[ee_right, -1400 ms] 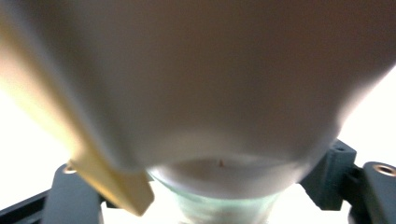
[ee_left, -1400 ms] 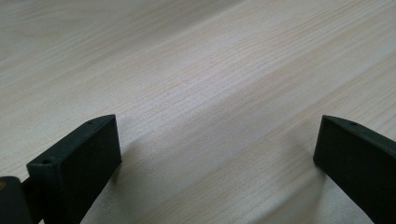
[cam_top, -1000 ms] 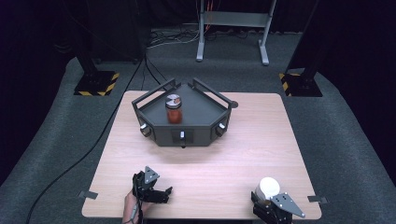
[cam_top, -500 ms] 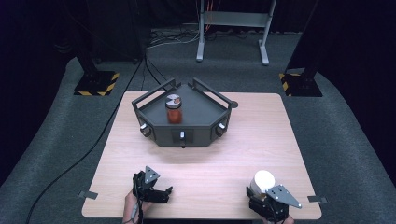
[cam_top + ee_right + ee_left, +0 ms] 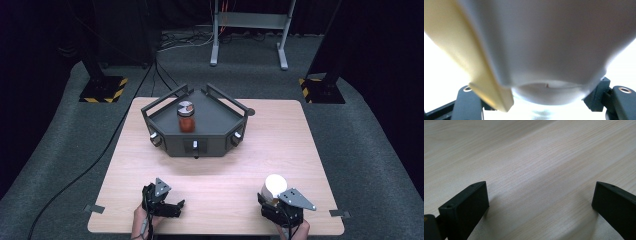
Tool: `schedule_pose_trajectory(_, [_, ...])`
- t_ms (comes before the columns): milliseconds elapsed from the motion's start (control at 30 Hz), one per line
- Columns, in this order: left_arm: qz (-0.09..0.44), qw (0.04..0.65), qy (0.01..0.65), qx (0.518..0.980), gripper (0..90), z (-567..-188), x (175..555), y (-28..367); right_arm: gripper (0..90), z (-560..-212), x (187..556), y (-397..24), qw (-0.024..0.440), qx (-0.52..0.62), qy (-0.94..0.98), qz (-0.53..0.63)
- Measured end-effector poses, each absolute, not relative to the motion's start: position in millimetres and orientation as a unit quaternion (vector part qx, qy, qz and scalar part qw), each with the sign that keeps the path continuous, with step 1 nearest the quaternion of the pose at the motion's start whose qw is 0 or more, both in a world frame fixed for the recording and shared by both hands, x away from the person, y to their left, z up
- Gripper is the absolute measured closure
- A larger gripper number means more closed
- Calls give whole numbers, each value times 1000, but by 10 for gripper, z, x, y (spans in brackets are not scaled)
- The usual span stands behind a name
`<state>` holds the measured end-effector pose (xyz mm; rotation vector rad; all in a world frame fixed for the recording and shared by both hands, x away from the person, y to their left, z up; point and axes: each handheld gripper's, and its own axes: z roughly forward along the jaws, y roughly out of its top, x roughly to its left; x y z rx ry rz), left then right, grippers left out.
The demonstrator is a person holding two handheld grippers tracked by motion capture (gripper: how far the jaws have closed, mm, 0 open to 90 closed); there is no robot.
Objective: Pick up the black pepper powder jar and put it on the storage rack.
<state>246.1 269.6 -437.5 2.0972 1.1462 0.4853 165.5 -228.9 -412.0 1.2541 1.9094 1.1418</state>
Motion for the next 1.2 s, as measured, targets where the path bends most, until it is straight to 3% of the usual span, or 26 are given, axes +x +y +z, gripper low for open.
schedule_pose_trajectory(1200, [186,345,439,808,8,-4376,2461,2700,295,-3979,2150,-2147,269,431,743,435])
